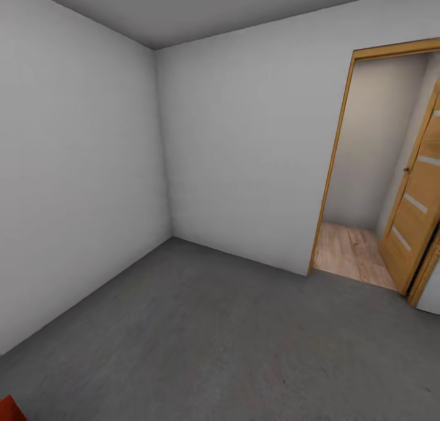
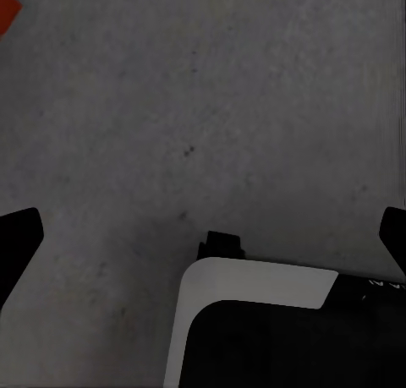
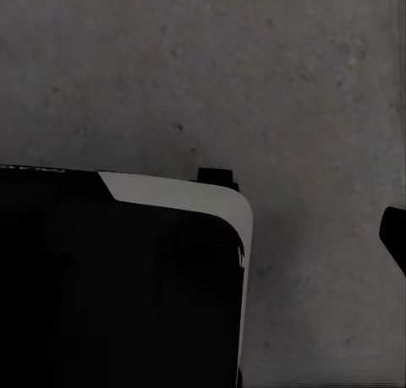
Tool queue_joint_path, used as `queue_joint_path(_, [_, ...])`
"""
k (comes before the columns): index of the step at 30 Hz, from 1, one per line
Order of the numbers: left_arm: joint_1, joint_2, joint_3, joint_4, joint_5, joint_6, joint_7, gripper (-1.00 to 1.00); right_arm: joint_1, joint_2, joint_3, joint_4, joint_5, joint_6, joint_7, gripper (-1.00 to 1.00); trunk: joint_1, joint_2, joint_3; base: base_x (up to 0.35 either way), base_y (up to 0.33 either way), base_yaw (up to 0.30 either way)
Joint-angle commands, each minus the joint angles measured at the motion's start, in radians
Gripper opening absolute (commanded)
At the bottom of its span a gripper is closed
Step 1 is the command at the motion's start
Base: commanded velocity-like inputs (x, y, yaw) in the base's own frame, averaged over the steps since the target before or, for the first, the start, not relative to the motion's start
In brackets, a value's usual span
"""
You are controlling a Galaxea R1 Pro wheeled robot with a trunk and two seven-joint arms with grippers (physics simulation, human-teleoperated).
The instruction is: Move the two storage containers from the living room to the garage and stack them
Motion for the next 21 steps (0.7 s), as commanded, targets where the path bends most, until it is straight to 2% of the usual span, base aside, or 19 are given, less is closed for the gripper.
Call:
queue_joint_path(1, [0.0, 0.0, -0.009, 0.0, 0.008, -0.003, 0.002, 1.0, -0.002, 0.0, 0.006, 0.003, -0.011, -0.006, 0.006, 1.0, 0.0, -0.001, -0.001, 0.0, 0.0, -0.296])
queue_joint_path(21, [0.0, 0.0, -0.009, 0.0, 0.008, -0.003, 0.002, 1.0, -0.002, 0.003, 0.005, 0.002, -0.014, -0.012, 0.003, 1.0, 0.0, -0.001, -0.001, 0.0, 0.0, -0.296])
